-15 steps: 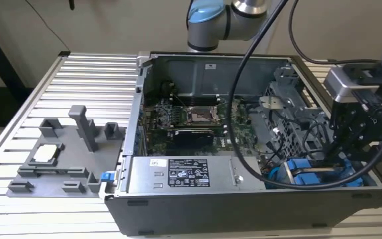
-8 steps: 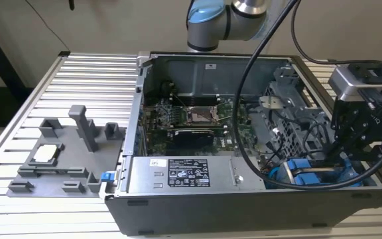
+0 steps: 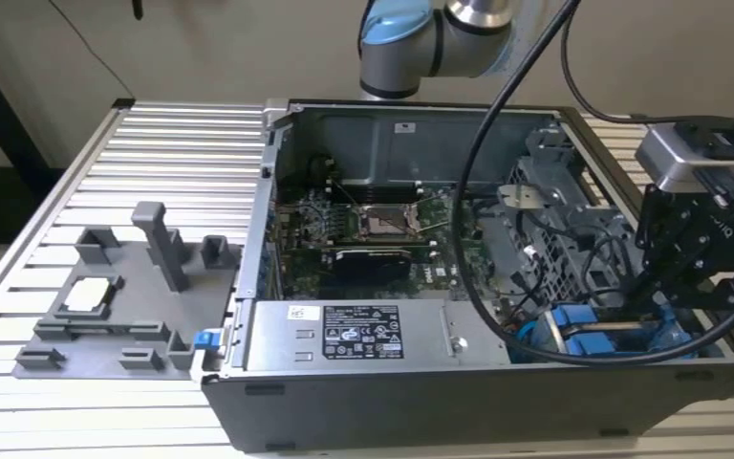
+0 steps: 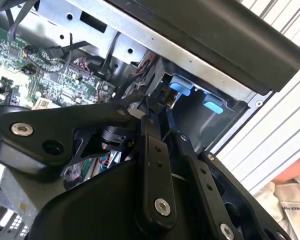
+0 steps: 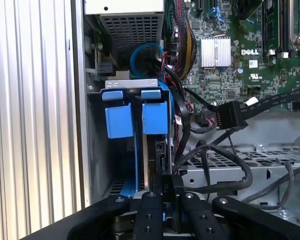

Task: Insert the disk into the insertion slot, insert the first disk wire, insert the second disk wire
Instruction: 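Insert the first disk wire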

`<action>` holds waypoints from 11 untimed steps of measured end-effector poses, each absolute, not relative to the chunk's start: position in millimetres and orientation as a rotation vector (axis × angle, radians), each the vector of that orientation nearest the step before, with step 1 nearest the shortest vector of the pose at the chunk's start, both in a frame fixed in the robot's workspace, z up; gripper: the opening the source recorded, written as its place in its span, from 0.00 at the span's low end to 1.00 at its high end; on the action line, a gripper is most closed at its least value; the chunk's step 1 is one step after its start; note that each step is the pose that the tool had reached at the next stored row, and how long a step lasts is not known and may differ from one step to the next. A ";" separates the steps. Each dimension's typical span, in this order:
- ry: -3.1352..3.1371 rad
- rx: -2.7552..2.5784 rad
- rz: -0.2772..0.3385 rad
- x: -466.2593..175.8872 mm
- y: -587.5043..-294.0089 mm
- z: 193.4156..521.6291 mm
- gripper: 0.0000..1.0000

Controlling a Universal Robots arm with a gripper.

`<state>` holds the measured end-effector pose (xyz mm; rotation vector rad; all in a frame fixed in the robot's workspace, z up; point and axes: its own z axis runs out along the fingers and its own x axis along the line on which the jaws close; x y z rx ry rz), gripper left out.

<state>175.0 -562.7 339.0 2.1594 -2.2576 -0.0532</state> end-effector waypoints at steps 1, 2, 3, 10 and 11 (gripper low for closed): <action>-2.256 2.159 -0.055 176.2 -562.7 338.6 0.19; -2.255 2.159 -0.057 177.7 -562.7 337.7 0.19; -2.254 2.158 -0.060 178.5 -562.8 336.8 0.19; -2.250 2.156 -0.066 179.9 -562.8 332.9 0.20; -2.251 2.157 -0.068 179.9 -562.8 333.0 0.20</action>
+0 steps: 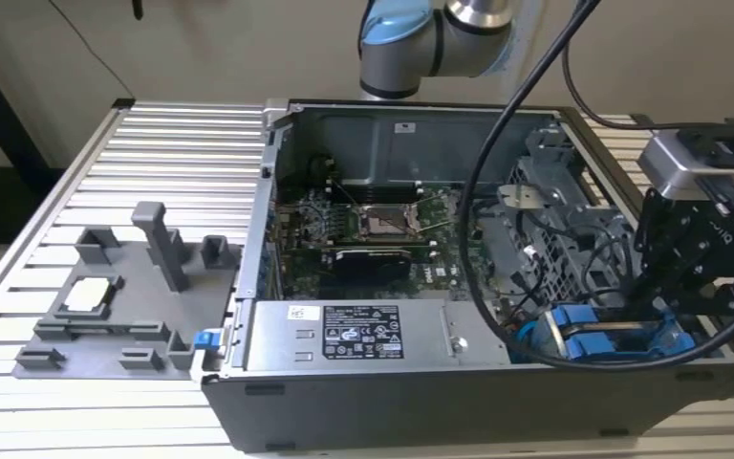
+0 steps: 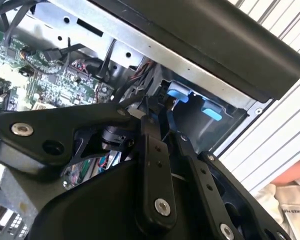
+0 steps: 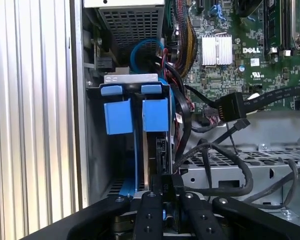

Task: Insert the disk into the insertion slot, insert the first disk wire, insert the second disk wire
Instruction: 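Insert the first disk wire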

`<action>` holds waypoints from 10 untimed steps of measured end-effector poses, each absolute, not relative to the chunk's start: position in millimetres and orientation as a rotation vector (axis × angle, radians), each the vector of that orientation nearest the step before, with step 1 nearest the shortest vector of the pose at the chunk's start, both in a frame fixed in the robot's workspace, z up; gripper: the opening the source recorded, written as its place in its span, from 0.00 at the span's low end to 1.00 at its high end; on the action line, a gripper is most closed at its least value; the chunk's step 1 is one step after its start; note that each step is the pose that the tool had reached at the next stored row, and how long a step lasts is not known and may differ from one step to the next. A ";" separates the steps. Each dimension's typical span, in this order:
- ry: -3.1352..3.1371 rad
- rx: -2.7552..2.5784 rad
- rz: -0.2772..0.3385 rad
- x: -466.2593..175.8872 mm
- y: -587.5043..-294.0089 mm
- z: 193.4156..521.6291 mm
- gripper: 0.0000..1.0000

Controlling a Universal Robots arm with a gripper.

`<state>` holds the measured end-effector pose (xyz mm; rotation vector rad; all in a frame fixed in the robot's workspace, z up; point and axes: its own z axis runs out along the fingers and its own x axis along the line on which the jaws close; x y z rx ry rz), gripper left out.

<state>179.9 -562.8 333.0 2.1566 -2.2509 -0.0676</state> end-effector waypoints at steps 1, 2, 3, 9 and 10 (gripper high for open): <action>-2.251 2.157 -0.069 179.9 -562.8 335.1 0.20; -2.251 2.157 -0.069 179.9 -562.8 339.2 0.27; -2.251 2.157 -0.068 179.9 -562.8 344.2 0.27; -2.252 2.157 -0.069 179.9 -562.8 371.7 0.27; -2.252 2.157 -0.069 179.9 -562.9 376.3 0.27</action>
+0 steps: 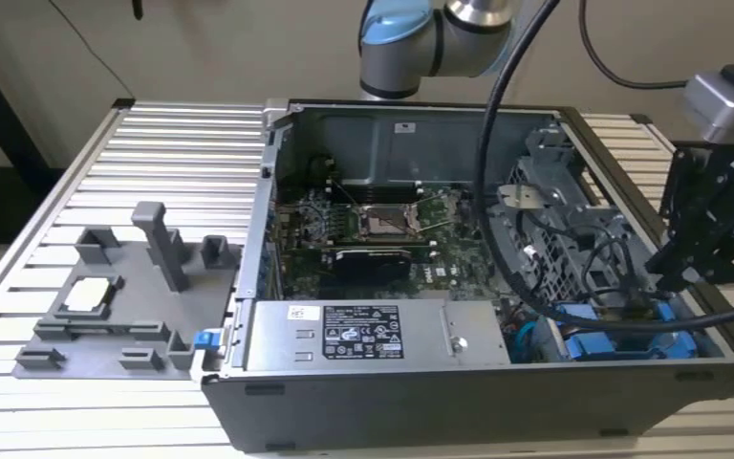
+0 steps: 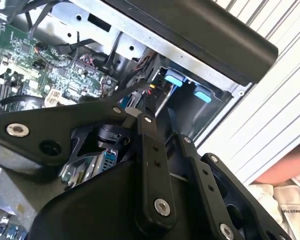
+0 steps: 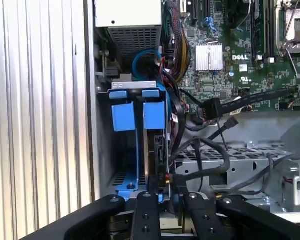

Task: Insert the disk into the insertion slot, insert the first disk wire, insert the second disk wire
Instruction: 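Insert the first disk wire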

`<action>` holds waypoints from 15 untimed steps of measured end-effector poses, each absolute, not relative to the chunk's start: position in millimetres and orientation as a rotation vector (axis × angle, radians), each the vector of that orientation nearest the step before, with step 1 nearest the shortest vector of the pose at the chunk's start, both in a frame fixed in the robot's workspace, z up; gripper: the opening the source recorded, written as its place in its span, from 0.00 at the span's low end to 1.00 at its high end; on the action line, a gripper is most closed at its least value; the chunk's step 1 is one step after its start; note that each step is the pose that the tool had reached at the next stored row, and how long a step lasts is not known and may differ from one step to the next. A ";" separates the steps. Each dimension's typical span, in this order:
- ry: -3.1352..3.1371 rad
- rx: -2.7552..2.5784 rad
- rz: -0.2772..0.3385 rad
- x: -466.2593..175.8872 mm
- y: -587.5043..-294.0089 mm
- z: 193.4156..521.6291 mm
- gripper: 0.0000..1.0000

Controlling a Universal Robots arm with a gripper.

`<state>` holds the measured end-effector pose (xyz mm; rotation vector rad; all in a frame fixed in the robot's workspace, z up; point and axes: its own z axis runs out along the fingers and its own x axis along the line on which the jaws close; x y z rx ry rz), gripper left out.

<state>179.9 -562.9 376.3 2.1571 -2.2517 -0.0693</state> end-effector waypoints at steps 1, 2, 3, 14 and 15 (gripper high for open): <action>-2.252 2.157 -0.069 179.9 -562.8 380.5 0.27; -2.252 2.157 -0.069 179.8 -562.8 384.6 0.27; -2.252 2.157 -0.069 179.8 -562.8 385.8 0.27; -2.249 2.154 -0.062 179.8 -544.0 386.0 0.27; -2.248 2.153 -0.060 179.7 -540.8 385.8 0.27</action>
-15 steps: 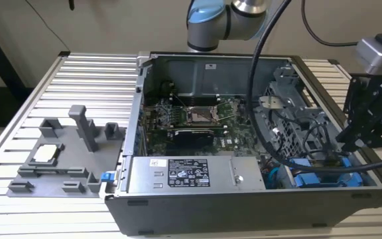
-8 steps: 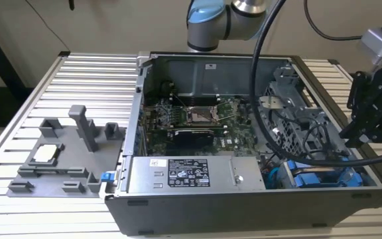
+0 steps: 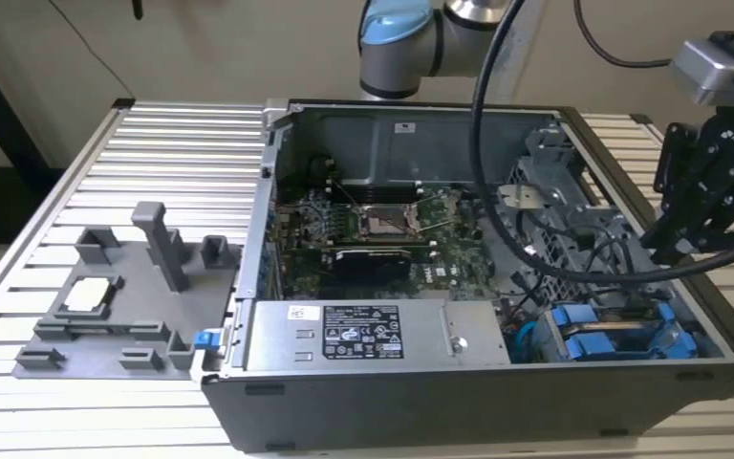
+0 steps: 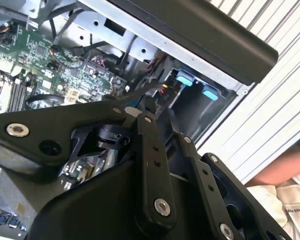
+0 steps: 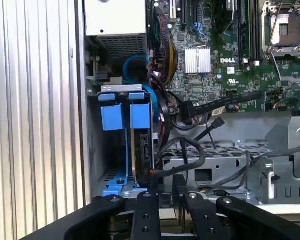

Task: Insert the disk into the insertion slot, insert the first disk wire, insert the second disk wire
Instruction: 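Insert the first disk wire, then insert the second disk wire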

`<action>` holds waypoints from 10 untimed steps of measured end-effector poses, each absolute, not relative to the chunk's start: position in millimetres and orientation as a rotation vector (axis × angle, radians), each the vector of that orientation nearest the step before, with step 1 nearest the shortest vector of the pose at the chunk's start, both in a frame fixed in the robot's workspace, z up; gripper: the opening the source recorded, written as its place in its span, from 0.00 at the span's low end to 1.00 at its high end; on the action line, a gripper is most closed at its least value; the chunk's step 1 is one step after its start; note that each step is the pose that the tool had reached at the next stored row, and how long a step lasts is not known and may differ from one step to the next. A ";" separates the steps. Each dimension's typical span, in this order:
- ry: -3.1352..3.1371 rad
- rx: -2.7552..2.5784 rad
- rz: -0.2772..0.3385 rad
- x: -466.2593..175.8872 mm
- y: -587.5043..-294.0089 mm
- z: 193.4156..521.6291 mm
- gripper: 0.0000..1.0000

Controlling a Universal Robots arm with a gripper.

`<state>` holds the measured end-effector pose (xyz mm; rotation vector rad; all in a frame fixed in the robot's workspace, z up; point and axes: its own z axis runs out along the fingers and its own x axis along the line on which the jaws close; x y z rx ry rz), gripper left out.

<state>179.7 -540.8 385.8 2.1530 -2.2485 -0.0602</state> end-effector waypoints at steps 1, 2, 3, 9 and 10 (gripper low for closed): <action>-2.247 2.152 -0.057 179.7 -538.5 386.2 0.27; -2.245 2.150 -0.054 179.7 -537.6 387.5 0.27; -2.244 2.148 -0.051 179.7 -537.3 390.6 0.27; -2.242 2.146 -0.045 178.8 -531.6 405.8 0.27; -2.242 2.146 -0.044 176.2 -530.9 405.8 0.27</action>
